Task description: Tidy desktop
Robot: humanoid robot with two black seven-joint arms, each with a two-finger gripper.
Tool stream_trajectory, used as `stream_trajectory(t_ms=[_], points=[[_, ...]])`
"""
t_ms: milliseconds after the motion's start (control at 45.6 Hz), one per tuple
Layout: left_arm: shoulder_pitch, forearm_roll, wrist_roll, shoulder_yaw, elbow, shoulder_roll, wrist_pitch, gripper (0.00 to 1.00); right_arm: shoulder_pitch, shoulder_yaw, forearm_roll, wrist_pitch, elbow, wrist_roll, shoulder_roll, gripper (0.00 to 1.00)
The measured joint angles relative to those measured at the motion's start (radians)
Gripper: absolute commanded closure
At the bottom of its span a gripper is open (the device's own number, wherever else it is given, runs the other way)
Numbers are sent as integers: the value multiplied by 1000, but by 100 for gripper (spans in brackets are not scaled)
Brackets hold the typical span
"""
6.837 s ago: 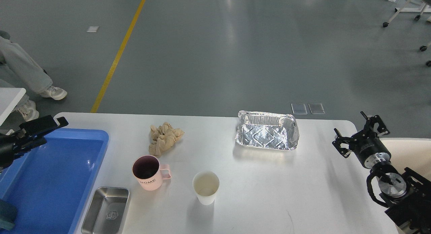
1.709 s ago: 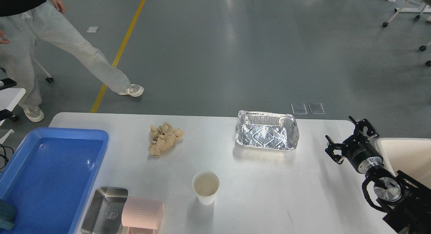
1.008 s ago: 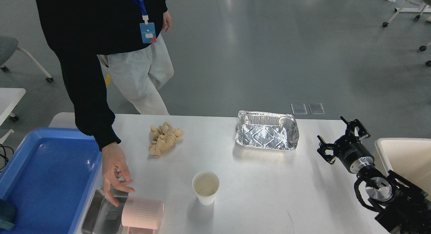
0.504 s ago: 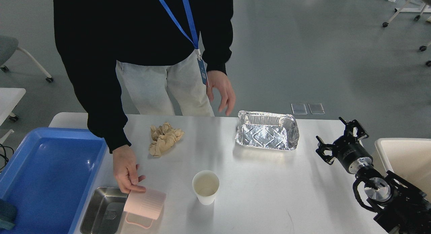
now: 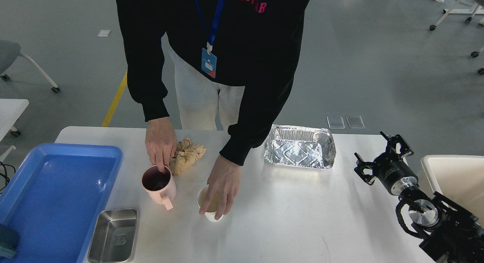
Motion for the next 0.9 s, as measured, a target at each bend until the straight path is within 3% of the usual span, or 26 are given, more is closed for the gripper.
stream_trajectory(t_ms=[219,416,614,789,898], points=[[1,-1,87,4,0,-92,96,4,-2,0,0,-1,0,0,0,0],[1,-1,268,5,0,-226,263,4,-2,-1,-1,-3,1,0,7,0],[9,7,383,10,4,-347,371,4,-5,-2,-1,-6,4,0,10,0],[3,26,514,11,6,-432,444,4,-5,-2,-18,-7,5,0,14,0],[-5,83,553,11,6,-464,491,4,-3,-2,-22,-8,5,0,20,0]])
